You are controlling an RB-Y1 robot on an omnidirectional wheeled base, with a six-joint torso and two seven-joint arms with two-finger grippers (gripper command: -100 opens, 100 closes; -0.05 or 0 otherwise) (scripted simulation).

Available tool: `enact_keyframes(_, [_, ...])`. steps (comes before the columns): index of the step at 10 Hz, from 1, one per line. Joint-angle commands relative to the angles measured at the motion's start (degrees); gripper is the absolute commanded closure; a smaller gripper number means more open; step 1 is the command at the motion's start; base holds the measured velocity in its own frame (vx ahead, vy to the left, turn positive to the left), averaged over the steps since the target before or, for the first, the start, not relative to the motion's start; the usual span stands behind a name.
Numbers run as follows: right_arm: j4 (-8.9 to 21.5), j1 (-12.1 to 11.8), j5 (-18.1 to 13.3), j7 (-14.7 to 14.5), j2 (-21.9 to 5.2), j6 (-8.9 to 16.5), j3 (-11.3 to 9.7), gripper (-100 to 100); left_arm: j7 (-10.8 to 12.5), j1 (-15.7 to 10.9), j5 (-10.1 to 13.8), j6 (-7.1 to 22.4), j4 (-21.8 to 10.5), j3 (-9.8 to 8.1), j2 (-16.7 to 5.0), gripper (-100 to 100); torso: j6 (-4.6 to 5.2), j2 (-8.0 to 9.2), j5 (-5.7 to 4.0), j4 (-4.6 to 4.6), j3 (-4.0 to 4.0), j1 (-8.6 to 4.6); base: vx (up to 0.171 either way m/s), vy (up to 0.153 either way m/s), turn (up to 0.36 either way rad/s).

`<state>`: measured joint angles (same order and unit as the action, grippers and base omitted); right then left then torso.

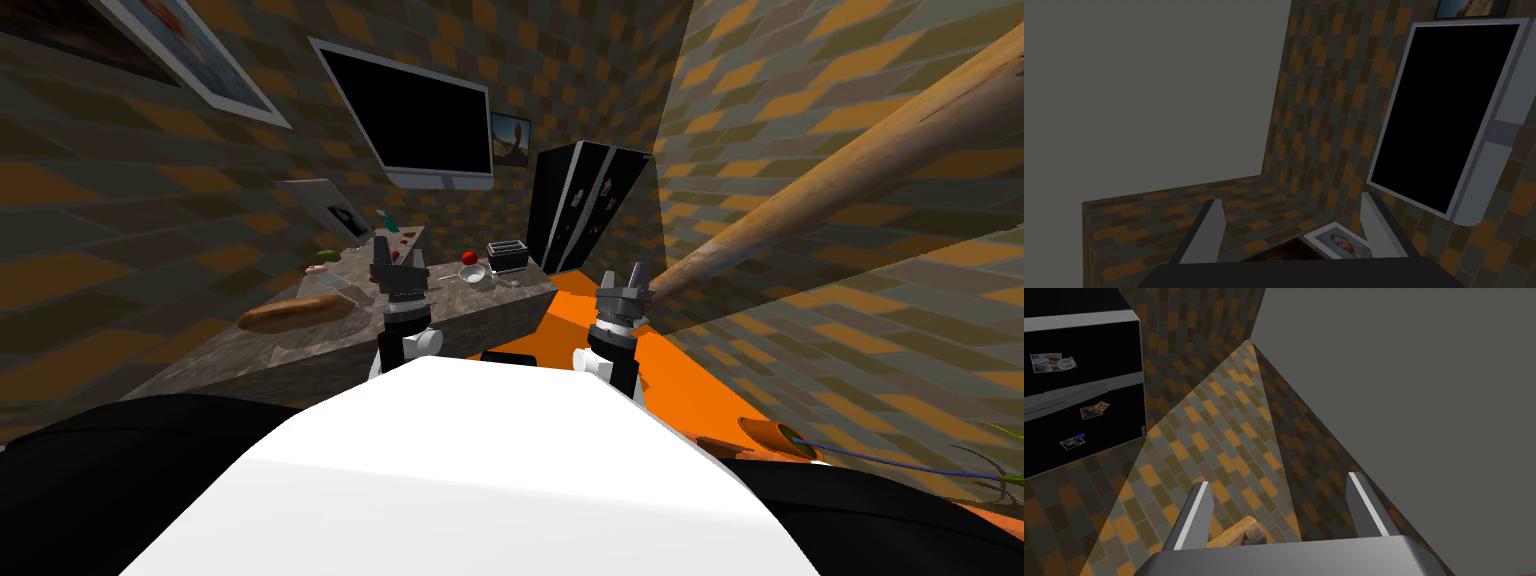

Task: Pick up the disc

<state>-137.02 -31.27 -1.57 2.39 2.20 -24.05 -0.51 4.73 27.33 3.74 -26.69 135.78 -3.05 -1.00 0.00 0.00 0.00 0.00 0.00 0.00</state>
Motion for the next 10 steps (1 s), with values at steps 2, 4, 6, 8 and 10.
enact_keyframes(2, [0.3,0.5,0.1,-0.6,-4.0,-0.1,0.0,-100,0.0,0.0,0.0,0.0,0.0,0.0,0.0,0,-0.01,0.08,-0.01,0.01,0.04,-0.08,-0.048,-0.035,0.116])
enact_keyframes(4, [0.9,1.3,0.3,-1.4,-7.6,-0.3,-0.1,-100,0.0,0.0,0.0,0.0,0.0,0.0,0.0,0,-0.01,0.32,-0.07,0.07,0.18,-0.32,-0.094,-0.09,0.146])
enact_keyframes(6, [1.3,1.7,0.3,-1.8,-10.6,-0.3,-0.3,-100,0.0,0.0,0.0,0.0,0.0,-0.01,0.0,0,0.01,0.26,-0.08,0.06,0.16,-0.3,-0.064,-0.06,0.101])
enact_keyframes(8, [1.8,2.2,0.4,-2.3,-13.3,-0.4,-0.4,-100,0.0,0.0,0.0,0.0,0.0,0.0,0.0,0,0.01,0.2,-0.05,0.05,0.12,-0.21,-0.057,-0.043,0.13])
enact_keyframes(10, [2.5,2.7,0.5,-2.7,-16.6,-0.5,-0.6,-100,0.0,0.0,0.0,0.0,0.0,0.0,0.0,0,-0.01,0.39,-0.07,0.08,0.22,-0.32,-0.113,-0.073,0.155])
